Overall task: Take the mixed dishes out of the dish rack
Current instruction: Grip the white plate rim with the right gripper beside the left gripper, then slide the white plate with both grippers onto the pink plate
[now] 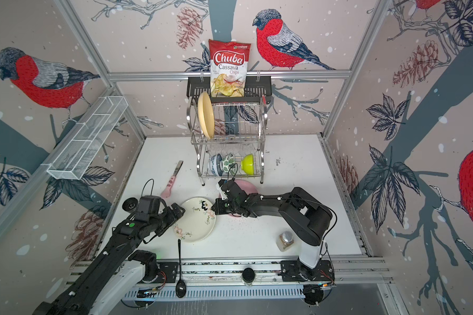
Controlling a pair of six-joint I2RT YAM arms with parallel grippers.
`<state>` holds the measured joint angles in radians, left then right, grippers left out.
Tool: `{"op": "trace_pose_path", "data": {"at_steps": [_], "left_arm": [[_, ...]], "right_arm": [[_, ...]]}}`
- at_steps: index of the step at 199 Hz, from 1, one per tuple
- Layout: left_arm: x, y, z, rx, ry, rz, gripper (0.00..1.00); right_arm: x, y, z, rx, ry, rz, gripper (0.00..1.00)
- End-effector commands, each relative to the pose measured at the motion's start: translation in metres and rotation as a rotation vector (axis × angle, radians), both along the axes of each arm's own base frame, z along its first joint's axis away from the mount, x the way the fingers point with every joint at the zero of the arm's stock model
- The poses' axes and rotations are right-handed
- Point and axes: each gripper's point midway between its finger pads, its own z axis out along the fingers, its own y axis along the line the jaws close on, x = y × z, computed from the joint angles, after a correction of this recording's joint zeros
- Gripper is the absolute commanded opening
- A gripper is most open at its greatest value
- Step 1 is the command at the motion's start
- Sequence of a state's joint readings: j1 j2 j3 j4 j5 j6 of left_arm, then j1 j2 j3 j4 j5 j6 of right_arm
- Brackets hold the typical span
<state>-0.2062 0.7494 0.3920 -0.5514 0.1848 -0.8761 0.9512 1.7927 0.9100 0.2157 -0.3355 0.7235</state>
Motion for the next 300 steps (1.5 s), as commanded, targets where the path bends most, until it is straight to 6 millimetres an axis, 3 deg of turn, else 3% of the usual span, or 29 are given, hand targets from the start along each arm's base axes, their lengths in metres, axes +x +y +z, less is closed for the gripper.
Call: {"op": "trace_pose_path", "data": {"at_steps": [1,97,149,206,300], "left_arm": [[0.010,-0.004,0.001,-0.023,-0.039,0.000,0.96],[0.013,-0.006,-0.021,-0.029,-0.032,-0.002,0.72],[0.017,-0.011,-0.018,-0.067,-0.077,0.002,0.48],[0.025,-0.013,-0.001,-0.109,-0.148,0.027,0.12],[0.032,-0.031,0.038,-0.183,-0.257,-0.011,0.00]], "right_arm": [[0.007,0.004,0.009,0.032,-0.037,-0.018,0.00],[0.010,0.006,0.004,0.028,-0.023,-0.033,0.00],[0.007,0.010,0.000,0.031,-0.005,-0.018,0.00],[0.000,0.018,0.009,0.057,-0.005,-0.004,0.00],[0.001,0.012,0.032,0.077,-0.047,-0.024,0.00]]}}
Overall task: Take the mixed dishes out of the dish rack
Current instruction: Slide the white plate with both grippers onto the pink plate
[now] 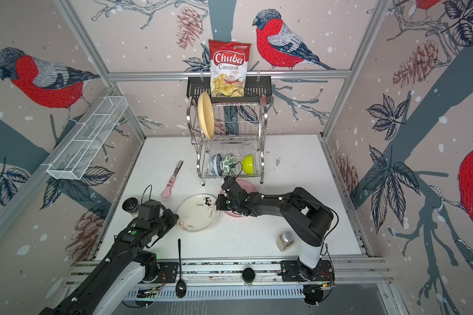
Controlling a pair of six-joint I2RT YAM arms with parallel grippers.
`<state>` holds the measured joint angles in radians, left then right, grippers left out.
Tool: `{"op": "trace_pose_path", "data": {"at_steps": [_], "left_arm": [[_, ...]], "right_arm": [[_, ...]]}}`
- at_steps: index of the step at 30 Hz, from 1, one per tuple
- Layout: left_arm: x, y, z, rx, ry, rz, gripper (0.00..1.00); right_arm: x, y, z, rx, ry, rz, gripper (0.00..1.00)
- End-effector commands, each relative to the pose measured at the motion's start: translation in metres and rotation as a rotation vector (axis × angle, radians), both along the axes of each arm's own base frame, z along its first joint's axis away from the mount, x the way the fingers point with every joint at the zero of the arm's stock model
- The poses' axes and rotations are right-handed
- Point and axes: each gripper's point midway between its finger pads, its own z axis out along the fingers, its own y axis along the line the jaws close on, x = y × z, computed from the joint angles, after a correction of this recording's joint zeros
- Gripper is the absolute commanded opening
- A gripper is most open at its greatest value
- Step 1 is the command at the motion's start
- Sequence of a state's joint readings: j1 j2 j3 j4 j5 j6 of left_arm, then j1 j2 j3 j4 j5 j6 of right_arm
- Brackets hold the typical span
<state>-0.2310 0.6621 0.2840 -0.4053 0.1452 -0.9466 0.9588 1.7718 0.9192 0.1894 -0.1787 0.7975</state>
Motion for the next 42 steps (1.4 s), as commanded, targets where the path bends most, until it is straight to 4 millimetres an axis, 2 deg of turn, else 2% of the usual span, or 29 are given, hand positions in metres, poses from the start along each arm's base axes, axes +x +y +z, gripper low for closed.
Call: {"op": "trace_pose_path", "data": {"at_steps": [1,6,12,19,25,28,33,37,42], "left_arm": [[0.023,-0.031,0.044,-0.142,-0.155,-0.072,0.00],[0.028,-0.046,0.061,-0.151,-0.205,-0.108,0.00],[0.039,-0.087,0.083,-0.128,-0.273,-0.217,0.00],[0.057,-0.138,0.098,-0.107,-0.346,-0.315,0.00],[0.074,-0.176,0.105,-0.097,-0.384,-0.386,0.00],[0.082,-0.197,0.105,-0.091,-0.388,-0.426,0.00],[0.089,-0.224,0.090,-0.097,-0.363,-0.474,0.00],[0.094,-0.233,0.079,-0.086,-0.356,-0.485,0.00],[0.096,-0.232,0.070,-0.056,-0.355,-0.483,0.00]], "right_arm": [[-0.020,0.022,0.029,0.117,-0.019,0.134,0.00],[-0.020,0.007,0.037,0.098,-0.049,0.105,0.00],[-0.016,-0.017,0.045,0.087,-0.070,0.055,0.00],[-0.004,-0.061,0.048,0.070,-0.095,-0.045,0.00],[0.007,-0.108,0.038,0.060,-0.095,-0.150,0.00],[0.011,-0.125,0.034,0.057,-0.091,-0.184,0.00],[0.015,-0.147,0.024,0.036,-0.079,-0.232,0.00],[0.018,-0.162,0.016,0.049,-0.064,-0.276,0.00],[0.023,-0.168,0.014,0.044,-0.070,-0.290,0.00]]}}
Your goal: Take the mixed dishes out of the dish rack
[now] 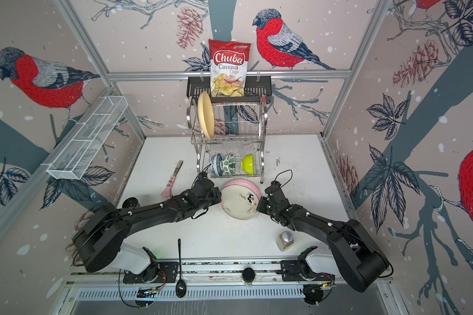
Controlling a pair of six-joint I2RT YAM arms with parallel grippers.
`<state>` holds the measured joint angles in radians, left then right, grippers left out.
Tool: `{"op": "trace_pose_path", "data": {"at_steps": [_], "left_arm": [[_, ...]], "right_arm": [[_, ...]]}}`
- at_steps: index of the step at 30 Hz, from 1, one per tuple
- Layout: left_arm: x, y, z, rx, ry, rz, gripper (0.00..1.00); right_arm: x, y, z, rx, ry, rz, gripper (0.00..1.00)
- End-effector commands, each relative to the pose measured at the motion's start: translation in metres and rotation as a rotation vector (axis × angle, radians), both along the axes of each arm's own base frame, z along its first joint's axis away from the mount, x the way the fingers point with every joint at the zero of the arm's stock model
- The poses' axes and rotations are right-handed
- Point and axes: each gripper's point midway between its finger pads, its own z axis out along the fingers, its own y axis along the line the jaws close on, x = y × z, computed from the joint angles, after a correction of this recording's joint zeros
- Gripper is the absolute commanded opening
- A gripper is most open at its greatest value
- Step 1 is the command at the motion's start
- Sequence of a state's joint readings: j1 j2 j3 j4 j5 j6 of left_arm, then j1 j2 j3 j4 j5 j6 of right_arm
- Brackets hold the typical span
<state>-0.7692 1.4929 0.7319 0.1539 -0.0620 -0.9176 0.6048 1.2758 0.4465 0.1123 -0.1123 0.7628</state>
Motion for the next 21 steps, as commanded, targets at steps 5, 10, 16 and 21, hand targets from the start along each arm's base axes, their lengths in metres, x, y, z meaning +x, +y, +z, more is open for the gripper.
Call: {"op": "trace_pose_path", "data": {"at_steps": [5,10,16,21], "left_arm": [[0.003,-0.026,0.020,-0.093,-0.079,-0.084,0.00],[-0.001,-0.021,0.012,-0.080,-0.057,-0.078,0.00],[-0.007,-0.018,0.000,-0.060,-0.016,-0.085,0.00],[-0.010,-0.020,-0.005,-0.065,0.002,-0.097,0.00]], "right_arm": [[0.008,0.026,0.025,0.110,-0.066,0.093,0.04],[0.009,0.025,0.027,0.104,-0.065,0.092,0.08],[0.014,0.013,0.040,0.089,-0.091,0.049,0.27],[0.022,-0.014,0.044,0.090,-0.106,-0.043,0.55]]}}
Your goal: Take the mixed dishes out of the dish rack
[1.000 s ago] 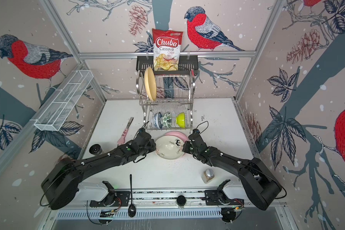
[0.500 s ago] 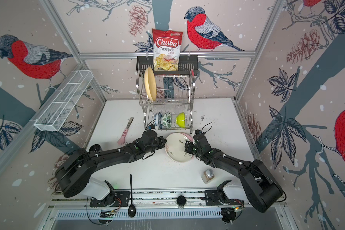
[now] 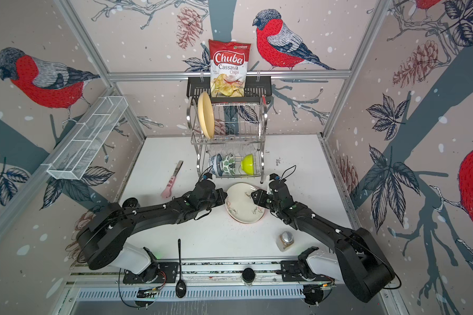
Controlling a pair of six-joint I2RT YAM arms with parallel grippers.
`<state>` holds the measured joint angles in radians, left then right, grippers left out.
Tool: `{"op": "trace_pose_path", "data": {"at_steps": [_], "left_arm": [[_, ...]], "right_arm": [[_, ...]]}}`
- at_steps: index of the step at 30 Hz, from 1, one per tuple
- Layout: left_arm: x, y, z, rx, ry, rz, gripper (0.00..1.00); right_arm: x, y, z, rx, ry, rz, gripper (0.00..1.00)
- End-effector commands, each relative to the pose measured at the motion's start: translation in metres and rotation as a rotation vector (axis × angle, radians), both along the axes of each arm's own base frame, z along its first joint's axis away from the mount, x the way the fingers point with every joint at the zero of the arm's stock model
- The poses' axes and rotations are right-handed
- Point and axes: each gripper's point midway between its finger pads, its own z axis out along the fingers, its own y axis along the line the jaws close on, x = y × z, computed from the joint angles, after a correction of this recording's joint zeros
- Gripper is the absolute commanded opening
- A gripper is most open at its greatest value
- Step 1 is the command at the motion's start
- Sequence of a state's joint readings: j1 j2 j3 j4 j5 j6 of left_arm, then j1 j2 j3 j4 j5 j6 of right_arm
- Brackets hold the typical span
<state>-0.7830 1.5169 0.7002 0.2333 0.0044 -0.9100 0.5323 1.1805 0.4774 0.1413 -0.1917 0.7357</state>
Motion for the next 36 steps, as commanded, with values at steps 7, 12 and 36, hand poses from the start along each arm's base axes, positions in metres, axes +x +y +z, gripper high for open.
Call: {"op": "trace_pose_path", "data": {"at_steps": [7,12,36], "left_arm": [[-0.003,-0.006,-0.002,-0.023,0.007,-0.036,0.00],[-0.006,0.011,-0.016,0.049,0.056,0.005,0.00],[-0.010,0.012,-0.020,0.032,0.059,-0.015,0.24]], "right_arm": [[0.013,-0.048,-0.017,-0.007,0.056,-0.133,0.69],[0.020,-0.047,-0.020,-0.021,0.047,-0.122,0.73],[0.013,0.032,-0.048,-0.034,0.111,0.088,0.72]]}}
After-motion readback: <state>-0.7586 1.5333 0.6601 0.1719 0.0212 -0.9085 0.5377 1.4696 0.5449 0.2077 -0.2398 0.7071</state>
